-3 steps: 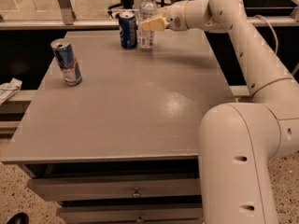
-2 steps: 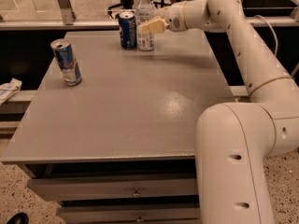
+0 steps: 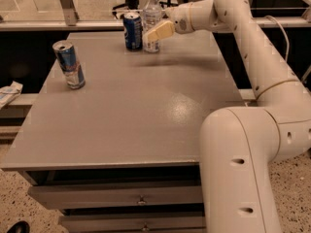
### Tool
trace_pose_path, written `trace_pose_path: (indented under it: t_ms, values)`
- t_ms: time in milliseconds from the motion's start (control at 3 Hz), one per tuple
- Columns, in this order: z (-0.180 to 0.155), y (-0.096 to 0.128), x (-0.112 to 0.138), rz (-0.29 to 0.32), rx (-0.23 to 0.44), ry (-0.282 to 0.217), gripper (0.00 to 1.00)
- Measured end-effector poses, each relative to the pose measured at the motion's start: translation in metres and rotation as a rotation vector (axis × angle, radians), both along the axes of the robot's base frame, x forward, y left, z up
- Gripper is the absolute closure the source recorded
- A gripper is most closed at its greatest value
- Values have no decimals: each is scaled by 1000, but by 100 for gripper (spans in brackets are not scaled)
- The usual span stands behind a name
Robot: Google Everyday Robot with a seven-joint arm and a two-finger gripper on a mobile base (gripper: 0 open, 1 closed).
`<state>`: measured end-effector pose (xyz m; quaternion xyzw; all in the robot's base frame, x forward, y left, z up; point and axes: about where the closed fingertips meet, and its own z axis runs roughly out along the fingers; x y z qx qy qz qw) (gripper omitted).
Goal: Move blue plastic bottle near pepsi can
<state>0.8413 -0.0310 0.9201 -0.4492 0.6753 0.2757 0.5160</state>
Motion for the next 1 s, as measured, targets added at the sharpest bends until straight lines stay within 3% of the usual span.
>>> trace_pose_path:
  t_ms: [333,667,1000]
  values:
    - [0,0,0,0,0,0,0]
    - [19,-34,-15,-34,5,-45,0]
    - [108,-117,-79,-168,57,-229,0]
